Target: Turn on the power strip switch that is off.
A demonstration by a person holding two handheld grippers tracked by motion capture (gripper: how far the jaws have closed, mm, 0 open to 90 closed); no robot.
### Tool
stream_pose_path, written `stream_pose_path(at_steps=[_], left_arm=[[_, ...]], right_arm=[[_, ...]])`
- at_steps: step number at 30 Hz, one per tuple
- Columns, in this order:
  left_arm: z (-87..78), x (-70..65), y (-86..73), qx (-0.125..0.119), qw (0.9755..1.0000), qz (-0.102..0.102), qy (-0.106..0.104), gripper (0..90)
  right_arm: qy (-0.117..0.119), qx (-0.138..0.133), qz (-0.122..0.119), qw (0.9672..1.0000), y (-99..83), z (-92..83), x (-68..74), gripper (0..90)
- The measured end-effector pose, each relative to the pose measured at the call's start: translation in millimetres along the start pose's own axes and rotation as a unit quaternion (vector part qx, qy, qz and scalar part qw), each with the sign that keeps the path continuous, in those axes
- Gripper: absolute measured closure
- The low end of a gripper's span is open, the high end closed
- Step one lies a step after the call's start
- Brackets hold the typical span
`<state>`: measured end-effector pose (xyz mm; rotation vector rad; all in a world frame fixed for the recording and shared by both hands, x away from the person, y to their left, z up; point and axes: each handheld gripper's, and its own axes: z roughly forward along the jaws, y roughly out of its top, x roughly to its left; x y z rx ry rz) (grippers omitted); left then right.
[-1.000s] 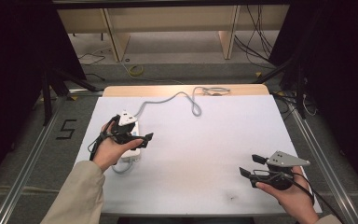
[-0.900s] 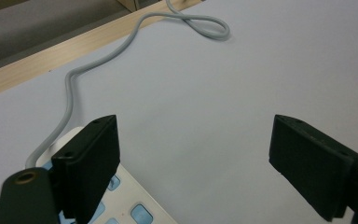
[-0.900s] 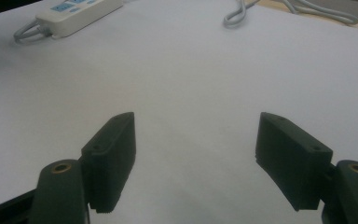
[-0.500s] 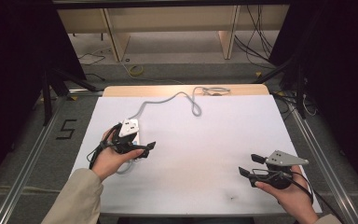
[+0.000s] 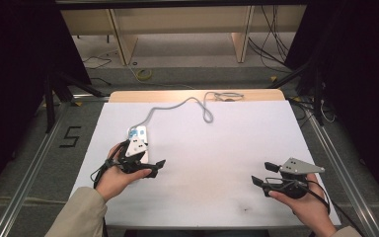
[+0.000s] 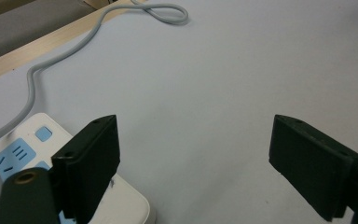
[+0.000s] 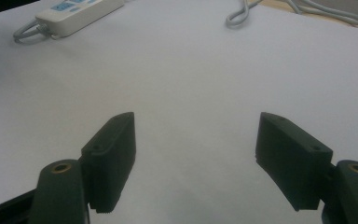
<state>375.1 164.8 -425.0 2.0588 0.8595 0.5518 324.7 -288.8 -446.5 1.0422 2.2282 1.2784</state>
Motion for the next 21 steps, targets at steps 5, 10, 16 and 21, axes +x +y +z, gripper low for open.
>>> stream_pose_path(at_steps=[5, 10, 16, 21], left_arm=[[-4.6, -1.0, -4.5, -0.004, 1.0, 0.002, -0.001, 16.1], [-9.0, -0.8, -10.9, -0.003, 1.0, 0.005, 0.0, 16.1], [-14.3, 1.0, -17.7, -0.003, 1.0, 0.003, 0.001, 16.1], [-18.4, 3.4, -25.9, 0.002, 1.0, 0.002, 0.001, 16.0]], right_arm=[[0.002, 0.0, -0.001, 1.0, 0.9, 2.2, -0.2, 29.4], [0.005, 0.001, 0.0, 1.0, 2.2, 4.9, 0.1, 29.3], [0.007, 0.002, -0.004, 1.0, 3.5, 7.8, 0.0, 29.3], [0.008, 0.003, -0.004, 1.0, 4.2, 9.6, 0.0, 29.3]])
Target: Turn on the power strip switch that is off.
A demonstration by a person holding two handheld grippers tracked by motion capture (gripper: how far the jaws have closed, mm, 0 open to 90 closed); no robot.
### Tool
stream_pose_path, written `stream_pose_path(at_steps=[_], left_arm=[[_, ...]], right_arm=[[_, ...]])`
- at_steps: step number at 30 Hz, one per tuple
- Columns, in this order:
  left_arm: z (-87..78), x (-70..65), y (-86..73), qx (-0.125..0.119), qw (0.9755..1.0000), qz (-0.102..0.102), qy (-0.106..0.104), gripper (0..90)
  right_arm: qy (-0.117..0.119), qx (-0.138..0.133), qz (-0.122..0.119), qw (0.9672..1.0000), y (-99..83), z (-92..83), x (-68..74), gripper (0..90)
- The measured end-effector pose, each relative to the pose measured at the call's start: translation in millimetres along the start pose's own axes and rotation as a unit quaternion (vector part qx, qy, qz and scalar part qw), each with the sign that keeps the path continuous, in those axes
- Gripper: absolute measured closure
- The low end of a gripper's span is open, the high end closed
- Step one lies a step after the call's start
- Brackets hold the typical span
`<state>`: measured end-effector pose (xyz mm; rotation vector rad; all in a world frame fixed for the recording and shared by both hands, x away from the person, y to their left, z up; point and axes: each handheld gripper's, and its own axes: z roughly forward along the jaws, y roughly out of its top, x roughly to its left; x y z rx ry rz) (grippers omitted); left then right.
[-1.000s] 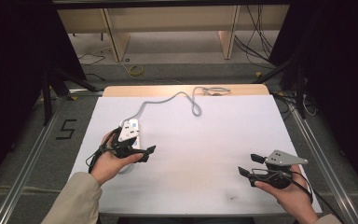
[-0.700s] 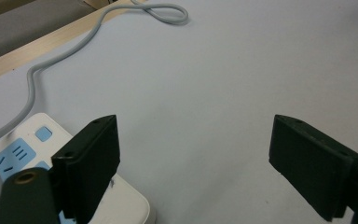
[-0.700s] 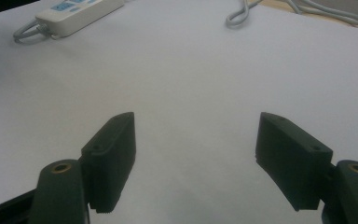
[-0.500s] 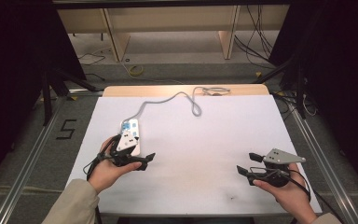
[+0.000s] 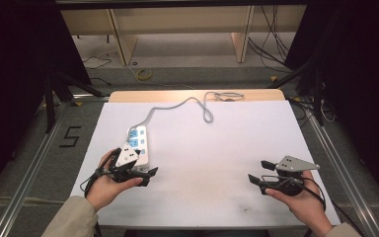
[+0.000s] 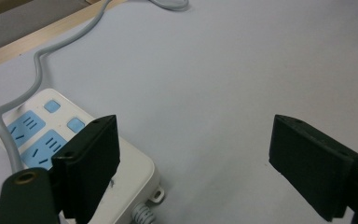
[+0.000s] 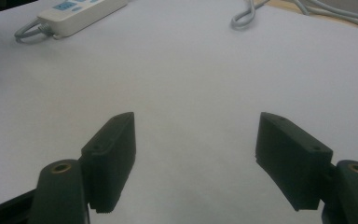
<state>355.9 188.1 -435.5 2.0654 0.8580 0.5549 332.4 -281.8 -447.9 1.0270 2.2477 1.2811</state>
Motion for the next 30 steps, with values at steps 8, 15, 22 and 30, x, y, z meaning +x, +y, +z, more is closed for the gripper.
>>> stream_pose_path(at_steps=[8, 15, 22, 30], left_arm=[[-9.0, 3.8, -9.9, 0.0, 1.0, -0.003, 0.006, 16.0], [-14.6, 7.1, -18.8, 0.004, 0.9999, -0.003, 0.012, 16.0], [-20.3, 8.0, -26.6, 0.009, 0.9998, -0.002, 0.019, 16.0], [-18.3, 6.9, -27.9, 0.011, 0.9998, 0.0, 0.018, 16.0]], right_arm=[[0.002, 0.0, -0.004, 1.0, 1.0, 2.4, 0.2, 29.3], [0.003, 0.001, -0.004, 1.0, 1.2, 2.9, 0.2, 29.3], [0.006, 0.001, -0.006, 1.0, 0.6, 2.4, 0.5, 29.3], [0.005, 0.001, -0.009, 0.9999, -0.5, 0.5, -0.9, 29.3]])
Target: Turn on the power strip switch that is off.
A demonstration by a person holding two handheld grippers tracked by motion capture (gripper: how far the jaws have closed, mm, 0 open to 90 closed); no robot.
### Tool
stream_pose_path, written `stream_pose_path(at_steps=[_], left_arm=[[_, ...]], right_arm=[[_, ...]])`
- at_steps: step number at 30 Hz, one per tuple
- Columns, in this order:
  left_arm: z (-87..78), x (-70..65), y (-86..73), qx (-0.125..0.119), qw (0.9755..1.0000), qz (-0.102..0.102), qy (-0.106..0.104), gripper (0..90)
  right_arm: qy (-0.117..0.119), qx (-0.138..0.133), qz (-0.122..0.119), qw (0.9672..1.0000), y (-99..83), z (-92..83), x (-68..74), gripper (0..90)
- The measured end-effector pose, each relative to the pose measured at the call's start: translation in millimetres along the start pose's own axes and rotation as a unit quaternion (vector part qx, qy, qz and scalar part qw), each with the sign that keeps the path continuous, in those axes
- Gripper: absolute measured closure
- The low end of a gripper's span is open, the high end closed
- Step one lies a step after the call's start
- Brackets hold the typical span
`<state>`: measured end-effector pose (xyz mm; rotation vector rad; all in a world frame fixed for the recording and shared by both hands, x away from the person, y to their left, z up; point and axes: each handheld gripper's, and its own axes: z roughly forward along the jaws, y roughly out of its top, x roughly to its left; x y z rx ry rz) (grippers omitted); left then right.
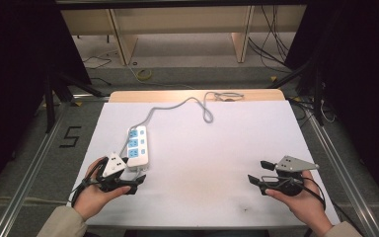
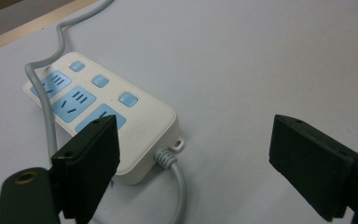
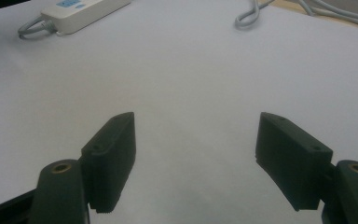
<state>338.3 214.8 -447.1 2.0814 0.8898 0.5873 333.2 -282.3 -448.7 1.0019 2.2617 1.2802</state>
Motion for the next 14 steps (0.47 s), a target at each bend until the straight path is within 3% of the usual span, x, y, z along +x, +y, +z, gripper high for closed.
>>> stream_pose_path(at_steps=[14], left_arm=[[3.5, -4.9, 4.1, -0.002, 1.0, 0.003, -0.002, 16.0]], right_arm=[[0.001, 0.0, -0.001, 1.0, -0.7, -0.9, 0.2, 29.3]])
